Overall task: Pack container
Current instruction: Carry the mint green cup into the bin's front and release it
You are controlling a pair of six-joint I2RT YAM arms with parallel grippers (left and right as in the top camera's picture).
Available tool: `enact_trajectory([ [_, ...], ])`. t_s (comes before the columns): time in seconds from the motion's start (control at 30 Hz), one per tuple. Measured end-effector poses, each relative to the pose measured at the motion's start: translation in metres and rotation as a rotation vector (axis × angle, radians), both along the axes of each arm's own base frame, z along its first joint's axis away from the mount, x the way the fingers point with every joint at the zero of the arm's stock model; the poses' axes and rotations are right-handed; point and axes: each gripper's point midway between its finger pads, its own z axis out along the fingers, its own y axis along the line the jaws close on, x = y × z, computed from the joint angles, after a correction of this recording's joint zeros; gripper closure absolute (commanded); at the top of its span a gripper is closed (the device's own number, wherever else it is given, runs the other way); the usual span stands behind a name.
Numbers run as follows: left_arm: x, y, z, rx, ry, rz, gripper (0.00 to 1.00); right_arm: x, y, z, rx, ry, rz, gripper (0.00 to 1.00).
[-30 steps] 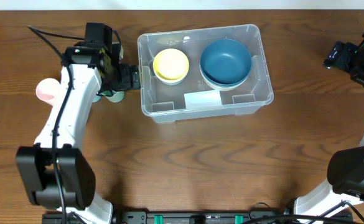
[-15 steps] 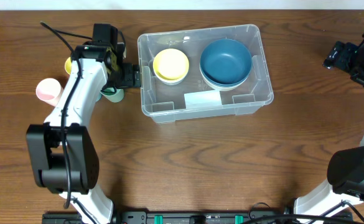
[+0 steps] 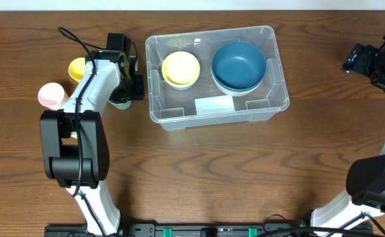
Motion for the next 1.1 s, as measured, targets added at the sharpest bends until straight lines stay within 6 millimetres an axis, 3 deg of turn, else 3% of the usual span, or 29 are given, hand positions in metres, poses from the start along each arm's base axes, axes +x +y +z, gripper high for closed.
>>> enact_trajectory([
  [0.1,0.0,0.0,0.0,0.0,-0.001,0.0,0.63,0.0,0.0,0.0,0.0,0.0,0.0,0.01],
  [0.27,-0.003,0.001,0.001,0.005,0.011,0.006,0.92,0.0,0.0,0.0,0.0,0.0,0.0,0.01],
  [0.4,-0.004,0.005,0.015,0.023,-0.013,0.008,0.94,0.0,0.0,0.0,0.0,0.0,0.0,0.01],
  [0.67,-0.006,0.011,0.075,0.051,-0.148,0.018,0.94,0.0,0.0,0.0,0.0,0.0,0.0,0.02],
  [0.9,-0.031,0.012,0.132,0.039,-0.231,0.038,0.94,0.0,0.0,0.0,0.0,0.0,0.0,0.01],
  [1.1,-0.058,-0.026,0.206,-0.063,-0.427,-0.055,0.94,0.0,0.0,0.0,0.0,0.0,0.0,0.01],
])
